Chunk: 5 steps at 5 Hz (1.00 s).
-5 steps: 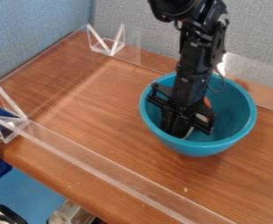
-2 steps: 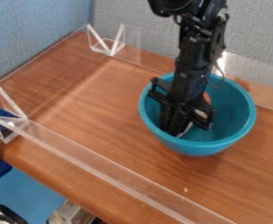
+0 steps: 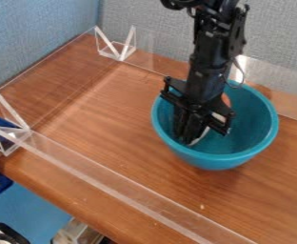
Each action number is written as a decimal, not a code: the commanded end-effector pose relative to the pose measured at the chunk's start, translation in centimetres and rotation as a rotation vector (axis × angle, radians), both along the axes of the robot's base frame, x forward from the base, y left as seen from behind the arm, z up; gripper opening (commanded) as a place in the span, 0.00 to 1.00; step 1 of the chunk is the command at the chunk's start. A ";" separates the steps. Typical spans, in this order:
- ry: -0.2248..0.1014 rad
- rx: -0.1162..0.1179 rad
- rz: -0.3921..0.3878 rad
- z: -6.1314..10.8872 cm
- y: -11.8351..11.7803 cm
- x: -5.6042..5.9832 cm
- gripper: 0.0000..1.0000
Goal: Remove the mushroom from inside the blue bowl and put it on the table
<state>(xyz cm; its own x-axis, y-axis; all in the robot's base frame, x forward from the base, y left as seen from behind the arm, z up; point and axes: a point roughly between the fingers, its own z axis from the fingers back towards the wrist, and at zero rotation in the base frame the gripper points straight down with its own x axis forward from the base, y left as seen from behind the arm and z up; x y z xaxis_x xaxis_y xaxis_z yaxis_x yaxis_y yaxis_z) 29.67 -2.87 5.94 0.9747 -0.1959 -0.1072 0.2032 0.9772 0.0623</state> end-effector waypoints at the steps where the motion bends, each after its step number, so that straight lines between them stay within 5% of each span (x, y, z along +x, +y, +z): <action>1: -0.092 -0.008 0.003 3.0 0.5 0.5 0.00; 3: -0.187 -0.006 0.029 7.4 1.4 0.2 0.00; 4: -0.254 -0.002 0.079 11.1 3.5 -0.5 0.00; 5: -0.284 0.012 0.170 12.6 7.3 -1.3 0.00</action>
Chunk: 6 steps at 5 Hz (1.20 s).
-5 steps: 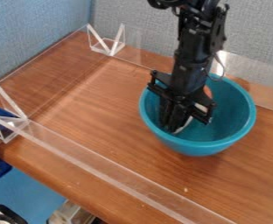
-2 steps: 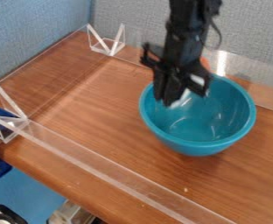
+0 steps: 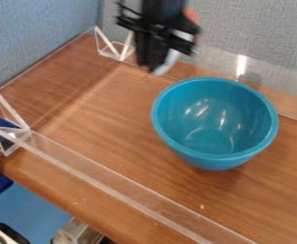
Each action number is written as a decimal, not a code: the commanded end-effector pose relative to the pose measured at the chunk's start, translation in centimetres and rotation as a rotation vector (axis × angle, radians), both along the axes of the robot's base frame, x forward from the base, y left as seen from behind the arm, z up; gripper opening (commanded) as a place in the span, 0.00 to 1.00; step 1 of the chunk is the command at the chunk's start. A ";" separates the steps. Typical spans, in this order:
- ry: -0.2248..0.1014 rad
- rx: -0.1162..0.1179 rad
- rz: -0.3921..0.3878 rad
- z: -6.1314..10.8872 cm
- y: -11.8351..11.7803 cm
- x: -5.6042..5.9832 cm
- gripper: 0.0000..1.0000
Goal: Remove the mushroom from inside the blue bowl and put it on the table
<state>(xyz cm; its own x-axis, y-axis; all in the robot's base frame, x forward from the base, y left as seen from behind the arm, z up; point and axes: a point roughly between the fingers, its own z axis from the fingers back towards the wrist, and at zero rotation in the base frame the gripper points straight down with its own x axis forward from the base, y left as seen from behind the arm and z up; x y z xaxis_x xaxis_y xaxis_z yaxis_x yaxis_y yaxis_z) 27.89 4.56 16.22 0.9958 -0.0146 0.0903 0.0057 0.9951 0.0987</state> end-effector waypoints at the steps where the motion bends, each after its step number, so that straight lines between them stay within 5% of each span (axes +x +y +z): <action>1: -0.052 0.015 0.049 1.5 3.1 -1.0 0.00; 3: 0.037 0.041 0.070 -2.1 5.4 -2.4 0.00; 6: 0.146 0.077 0.033 -8.9 5.1 -3.4 0.00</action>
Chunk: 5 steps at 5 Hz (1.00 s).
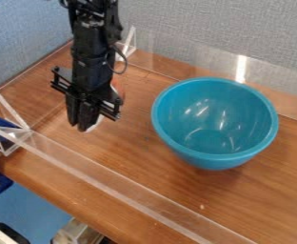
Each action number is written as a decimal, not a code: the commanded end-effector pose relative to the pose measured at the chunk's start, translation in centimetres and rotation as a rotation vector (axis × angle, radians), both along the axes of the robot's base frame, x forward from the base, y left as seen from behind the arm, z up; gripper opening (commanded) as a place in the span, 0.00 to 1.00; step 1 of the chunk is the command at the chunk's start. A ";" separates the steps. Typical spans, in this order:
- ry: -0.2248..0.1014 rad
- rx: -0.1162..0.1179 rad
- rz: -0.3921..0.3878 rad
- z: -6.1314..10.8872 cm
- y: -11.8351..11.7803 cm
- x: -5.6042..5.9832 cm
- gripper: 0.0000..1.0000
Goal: Remove the mushroom from inside the blue bowl and put it on the table
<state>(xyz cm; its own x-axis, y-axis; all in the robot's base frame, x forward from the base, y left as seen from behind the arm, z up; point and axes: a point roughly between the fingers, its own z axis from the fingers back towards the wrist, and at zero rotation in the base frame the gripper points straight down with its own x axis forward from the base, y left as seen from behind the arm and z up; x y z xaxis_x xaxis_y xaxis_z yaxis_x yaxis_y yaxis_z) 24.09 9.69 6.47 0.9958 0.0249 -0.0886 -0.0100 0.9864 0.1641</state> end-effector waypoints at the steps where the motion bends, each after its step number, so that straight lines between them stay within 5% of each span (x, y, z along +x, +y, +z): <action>1: -0.025 0.008 -0.001 0.3 0.4 0.3 1.00; 2: -0.013 0.007 0.006 -0.6 0.8 0.2 1.00; 5: -0.089 -0.022 0.031 3.4 1.2 0.4 1.00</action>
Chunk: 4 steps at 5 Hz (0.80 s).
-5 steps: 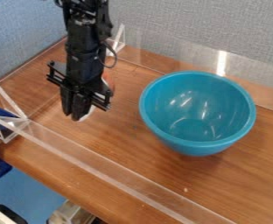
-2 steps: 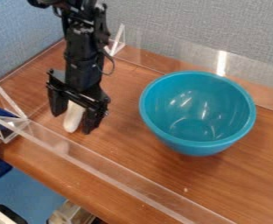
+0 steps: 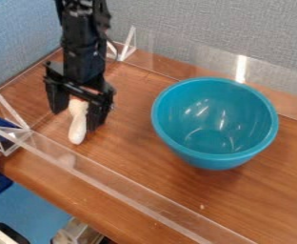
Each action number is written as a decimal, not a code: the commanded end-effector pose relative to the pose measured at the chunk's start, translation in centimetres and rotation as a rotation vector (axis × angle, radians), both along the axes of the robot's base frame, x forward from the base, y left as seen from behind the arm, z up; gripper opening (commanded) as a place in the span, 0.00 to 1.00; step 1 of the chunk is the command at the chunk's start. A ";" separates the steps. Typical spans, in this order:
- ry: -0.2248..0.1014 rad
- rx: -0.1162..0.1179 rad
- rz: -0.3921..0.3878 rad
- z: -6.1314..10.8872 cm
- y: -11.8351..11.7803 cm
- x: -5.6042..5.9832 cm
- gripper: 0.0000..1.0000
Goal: Remove the mushroom from inside the blue bowl and put it on the table
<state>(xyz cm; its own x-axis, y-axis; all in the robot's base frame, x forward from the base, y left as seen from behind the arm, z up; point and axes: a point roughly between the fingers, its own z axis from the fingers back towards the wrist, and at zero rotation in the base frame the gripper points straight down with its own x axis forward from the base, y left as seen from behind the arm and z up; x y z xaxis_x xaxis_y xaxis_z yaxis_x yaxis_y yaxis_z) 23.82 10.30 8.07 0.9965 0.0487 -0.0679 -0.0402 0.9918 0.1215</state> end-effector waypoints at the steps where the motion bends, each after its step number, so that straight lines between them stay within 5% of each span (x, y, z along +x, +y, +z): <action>1: -0.104 0.012 0.015 3.4 0.7 0.8 1.00; 3: -0.188 -0.045 0.050 7.6 0.9 0.2 1.00; 4: -0.191 -0.065 0.055 7.5 0.3 0.2 1.00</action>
<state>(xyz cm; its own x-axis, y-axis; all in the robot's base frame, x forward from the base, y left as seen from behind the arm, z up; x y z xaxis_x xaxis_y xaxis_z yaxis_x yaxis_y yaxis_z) 23.71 10.48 13.94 0.9925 0.1075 0.0582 -0.1091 0.9937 0.0243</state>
